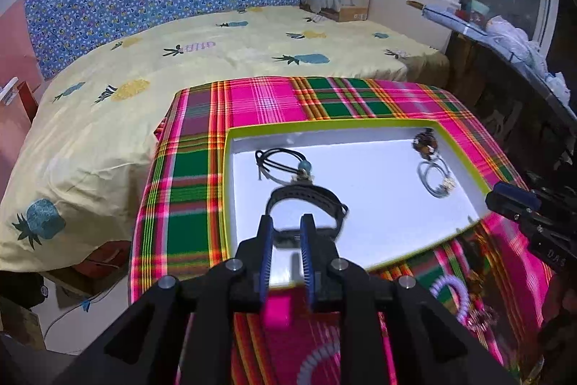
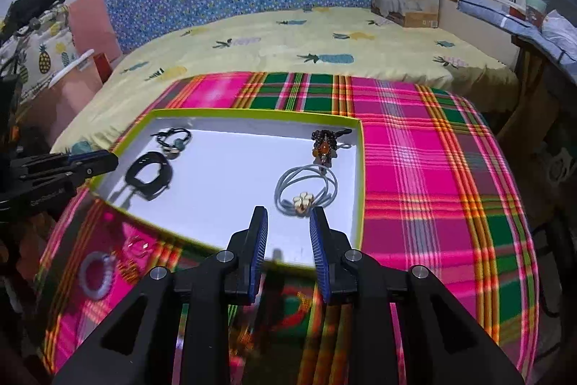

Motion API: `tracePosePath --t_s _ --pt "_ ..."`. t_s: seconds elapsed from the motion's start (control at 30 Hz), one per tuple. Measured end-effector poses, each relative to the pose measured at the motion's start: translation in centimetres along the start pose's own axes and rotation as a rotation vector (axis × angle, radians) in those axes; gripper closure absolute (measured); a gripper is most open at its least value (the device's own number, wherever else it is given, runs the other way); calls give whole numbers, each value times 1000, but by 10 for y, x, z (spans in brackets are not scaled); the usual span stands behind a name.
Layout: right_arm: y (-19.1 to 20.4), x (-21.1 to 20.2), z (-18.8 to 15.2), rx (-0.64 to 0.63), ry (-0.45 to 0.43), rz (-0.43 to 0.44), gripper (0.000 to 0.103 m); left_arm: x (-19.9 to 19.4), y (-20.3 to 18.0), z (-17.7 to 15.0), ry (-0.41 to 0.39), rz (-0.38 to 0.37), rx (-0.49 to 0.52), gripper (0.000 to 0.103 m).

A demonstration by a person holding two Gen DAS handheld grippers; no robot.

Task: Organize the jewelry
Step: 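Open both tools to drop the wristband and cords into the box, then move left tool to the white coiled bracelet while right tool moves to red tassel keychain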

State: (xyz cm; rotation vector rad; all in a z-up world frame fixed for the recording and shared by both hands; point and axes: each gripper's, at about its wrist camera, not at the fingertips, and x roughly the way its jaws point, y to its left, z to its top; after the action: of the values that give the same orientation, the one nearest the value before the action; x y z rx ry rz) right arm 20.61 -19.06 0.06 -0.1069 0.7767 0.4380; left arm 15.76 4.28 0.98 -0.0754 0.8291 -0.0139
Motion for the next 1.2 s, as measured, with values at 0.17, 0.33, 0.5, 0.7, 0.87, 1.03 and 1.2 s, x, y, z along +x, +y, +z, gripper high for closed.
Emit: tracePosePath --t_s 0.17,0.33,0.5,0.7,0.87,1.03,1.2 --pt "5 -31 -14 11 -29 9 78 -21 -5 -17 -20 -14 9 86" --pt "11 -56 -30 26 -47 22 78 -39 -7 -35 -24 -15 10 86" --pt "17 -71 -47 30 -42 25 78 -54 -5 -52 -29 -11 7 86" --pt "23 -84 -65 43 -38 31 78 -68 -4 -69 -33 -15 2 86" --pt "24 -91 -75 59 -39 38 78 -72 -6 -80 -25 -25 2 86" --pt "22 -93 -80 69 -34 39 78 -71 -7 -85 -15 -29 -3 86" --pt "22 -91 -82 74 -30 43 78 -70 -7 -87 -10 -33 -4 86"
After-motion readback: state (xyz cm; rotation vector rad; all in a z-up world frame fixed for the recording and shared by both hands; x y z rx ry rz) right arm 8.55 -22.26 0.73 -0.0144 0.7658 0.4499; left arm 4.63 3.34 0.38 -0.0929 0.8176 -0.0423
